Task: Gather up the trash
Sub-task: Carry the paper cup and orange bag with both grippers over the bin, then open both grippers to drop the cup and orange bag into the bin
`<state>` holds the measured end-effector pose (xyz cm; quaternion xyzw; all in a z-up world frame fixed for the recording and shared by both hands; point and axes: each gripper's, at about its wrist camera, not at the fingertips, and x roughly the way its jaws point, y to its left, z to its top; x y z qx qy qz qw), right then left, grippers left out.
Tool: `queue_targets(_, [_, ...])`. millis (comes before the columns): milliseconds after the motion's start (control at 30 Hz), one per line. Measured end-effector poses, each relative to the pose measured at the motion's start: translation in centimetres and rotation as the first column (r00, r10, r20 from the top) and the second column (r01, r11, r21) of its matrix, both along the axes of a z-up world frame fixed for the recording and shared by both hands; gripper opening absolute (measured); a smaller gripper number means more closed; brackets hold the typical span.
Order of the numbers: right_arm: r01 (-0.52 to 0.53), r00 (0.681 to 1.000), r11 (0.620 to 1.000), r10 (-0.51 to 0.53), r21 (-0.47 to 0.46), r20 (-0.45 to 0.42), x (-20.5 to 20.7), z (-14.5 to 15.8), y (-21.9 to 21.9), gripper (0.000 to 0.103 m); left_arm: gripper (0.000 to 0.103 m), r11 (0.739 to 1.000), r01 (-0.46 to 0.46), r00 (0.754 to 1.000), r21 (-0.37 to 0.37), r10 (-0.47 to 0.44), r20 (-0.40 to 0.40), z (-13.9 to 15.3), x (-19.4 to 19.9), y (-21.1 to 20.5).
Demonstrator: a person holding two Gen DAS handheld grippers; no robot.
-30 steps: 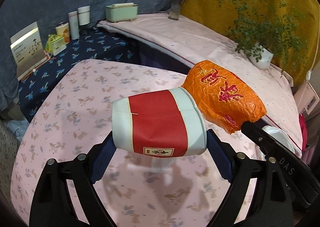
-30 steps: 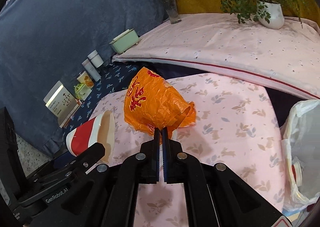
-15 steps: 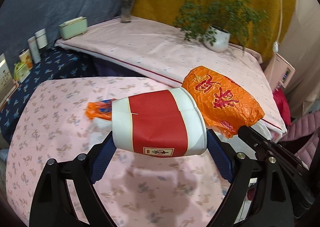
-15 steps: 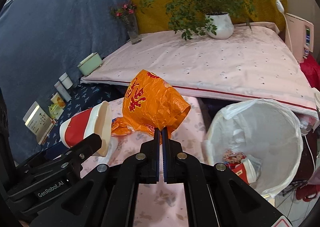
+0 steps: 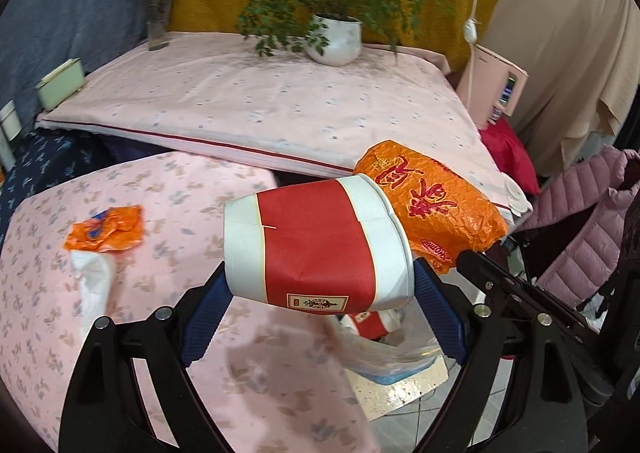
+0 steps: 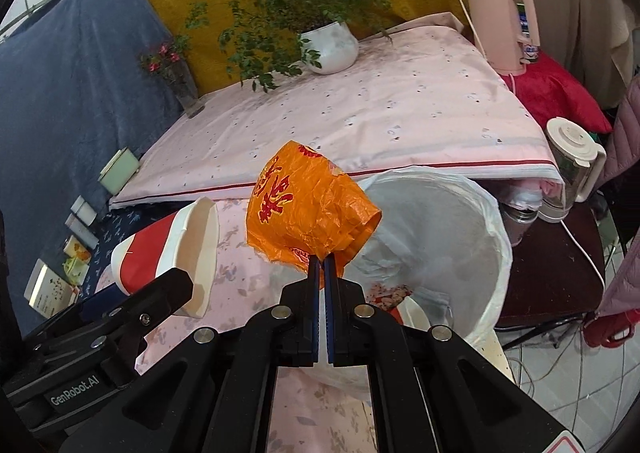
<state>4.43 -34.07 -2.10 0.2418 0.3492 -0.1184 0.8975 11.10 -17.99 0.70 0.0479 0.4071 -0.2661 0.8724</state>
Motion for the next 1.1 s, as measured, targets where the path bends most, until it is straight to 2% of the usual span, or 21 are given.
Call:
queue_targets(233, [0.076,0.997,0.997,-0.076,0.003,-0.025,-1.3,-1.4,-3.2,0.003,0.084,0.998,0.063,0.998,-0.012,-0.063,-0.02,-1.0,-0.4,-3.1])
queue_targets(533, [0.096,0.995,0.995,-0.095,0.02,-0.035,-1.4,-2.2,-4.8,0.003,0.088,0.998,0.069,0.997,-0.008,-0.069,-0.031,-1.7,-0.2,-4.6])
queue_targets(867, [0.085,0.994,0.996,-0.083,0.029,-0.063,-0.3,-3.4,-4.7,0.004,0.088,1.0,0.003,0.999,0.005,-0.003,-0.032,-2.3,1.3,-2.6])
queue_targets(1100, [0.053,0.995,0.998,-0.051,0.017,-0.091,0.9,-4.2,-3.2,0.013,0.088,0.998,-0.054,0.998,0.018,0.055,-0.031,-3.0,2.0,-0.2])
